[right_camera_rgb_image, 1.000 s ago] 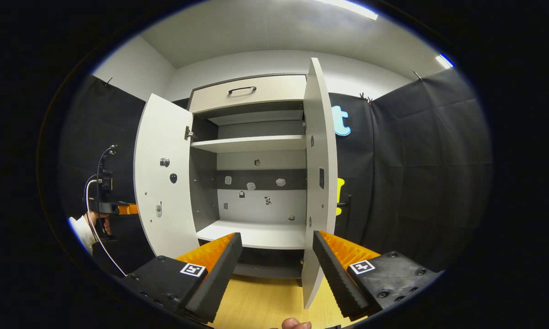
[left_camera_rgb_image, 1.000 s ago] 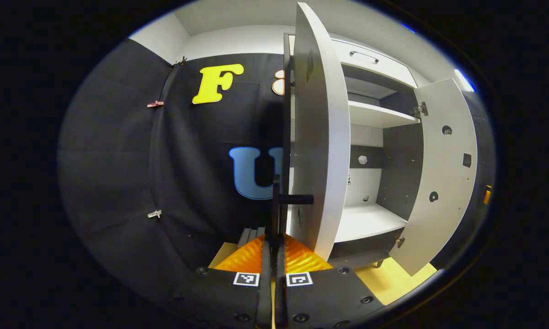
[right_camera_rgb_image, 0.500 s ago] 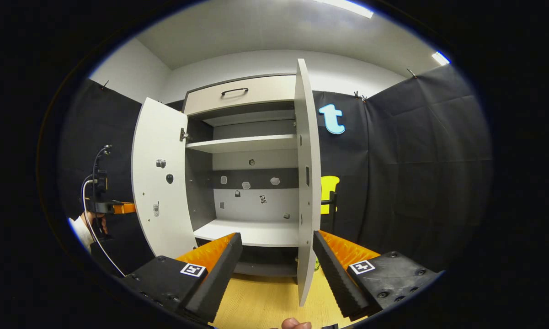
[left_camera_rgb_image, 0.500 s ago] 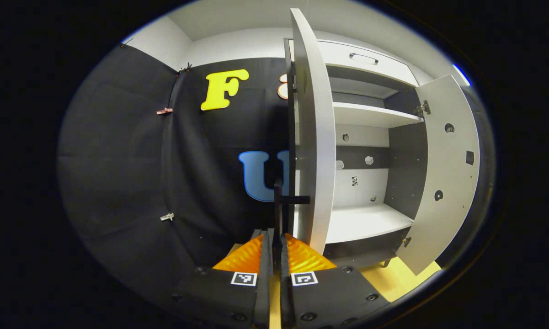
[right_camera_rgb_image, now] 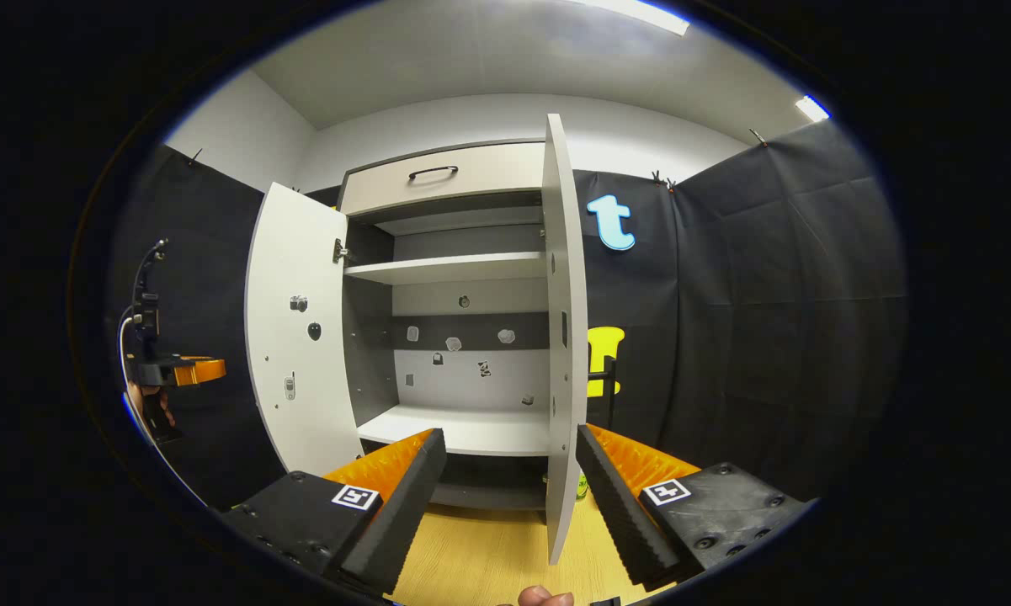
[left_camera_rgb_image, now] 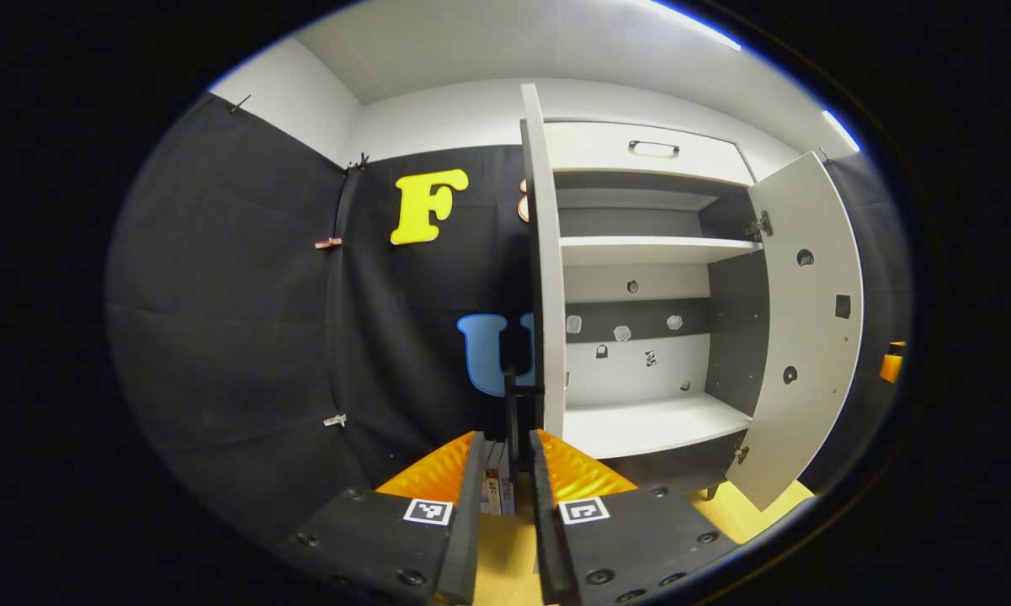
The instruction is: Open the right door of the double-door shoe cabinet with the right hand, and open the left door with the left hand.
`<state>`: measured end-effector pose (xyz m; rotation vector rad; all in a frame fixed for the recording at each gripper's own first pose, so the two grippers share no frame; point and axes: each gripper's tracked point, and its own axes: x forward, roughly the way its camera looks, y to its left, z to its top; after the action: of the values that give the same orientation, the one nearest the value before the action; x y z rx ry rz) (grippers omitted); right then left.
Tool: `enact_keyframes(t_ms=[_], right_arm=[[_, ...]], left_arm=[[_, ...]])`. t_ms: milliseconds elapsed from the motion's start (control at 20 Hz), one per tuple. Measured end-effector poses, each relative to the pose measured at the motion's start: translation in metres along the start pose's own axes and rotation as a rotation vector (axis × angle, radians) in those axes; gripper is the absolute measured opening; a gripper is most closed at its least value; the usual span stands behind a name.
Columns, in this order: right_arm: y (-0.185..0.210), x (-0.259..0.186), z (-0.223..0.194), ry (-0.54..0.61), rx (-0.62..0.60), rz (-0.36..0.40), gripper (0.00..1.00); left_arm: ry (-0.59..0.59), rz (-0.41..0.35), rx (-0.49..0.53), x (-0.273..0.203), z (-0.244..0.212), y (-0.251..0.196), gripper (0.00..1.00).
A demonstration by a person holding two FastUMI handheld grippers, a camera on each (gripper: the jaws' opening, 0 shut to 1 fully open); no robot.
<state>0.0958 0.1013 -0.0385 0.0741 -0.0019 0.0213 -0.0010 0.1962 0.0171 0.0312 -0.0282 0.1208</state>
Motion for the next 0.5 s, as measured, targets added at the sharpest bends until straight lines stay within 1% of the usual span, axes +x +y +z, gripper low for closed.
enact_keyframes(t_ms=[50, 100, 150, 250, 350, 400, 450, 500], right_arm=[[0.001, 0.0, 0.0, -0.001, -0.002, 0.001, 0.98], [0.002, 0.0, 0.0, -0.003, -0.003, 0.004, 0.98], [0.003, 0.0, 0.0, -0.003, -0.004, 0.005, 0.98], [0.003, 0.0, 0.001, -0.007, -0.002, 0.003, 0.98], [0.002, 0.002, 0.002, -0.016, -0.003, 0.002, 0.98], [0.001, 0.002, 0.002, -0.019, -0.005, -0.002, 1.0], [0.0, 0.002, 0.003, -0.021, -0.002, -0.003, 0.98], [0.0, 0.004, 0.003, -0.023, 0.002, -0.002, 0.98]], left_arm=[[-0.01, -0.006, 0.001, -0.006, 0.003, -0.006, 0.44], [-0.015, -0.011, 0.004, -0.012, 0.006, -0.012, 0.49], [-0.013, -0.019, 0.007, -0.017, 0.006, -0.019, 0.6], [-0.002, -0.036, 0.02, -0.028, 0.004, -0.032, 0.8], [-0.005, -0.033, 0.038, -0.035, 0.003, -0.04, 0.99], [-0.013, -0.032, 0.04, -0.039, 0.006, -0.044, 0.99], [-0.024, -0.033, 0.039, -0.044, 0.009, -0.049, 0.99], [-0.034, -0.031, 0.031, -0.048, 0.013, -0.054, 0.99]])
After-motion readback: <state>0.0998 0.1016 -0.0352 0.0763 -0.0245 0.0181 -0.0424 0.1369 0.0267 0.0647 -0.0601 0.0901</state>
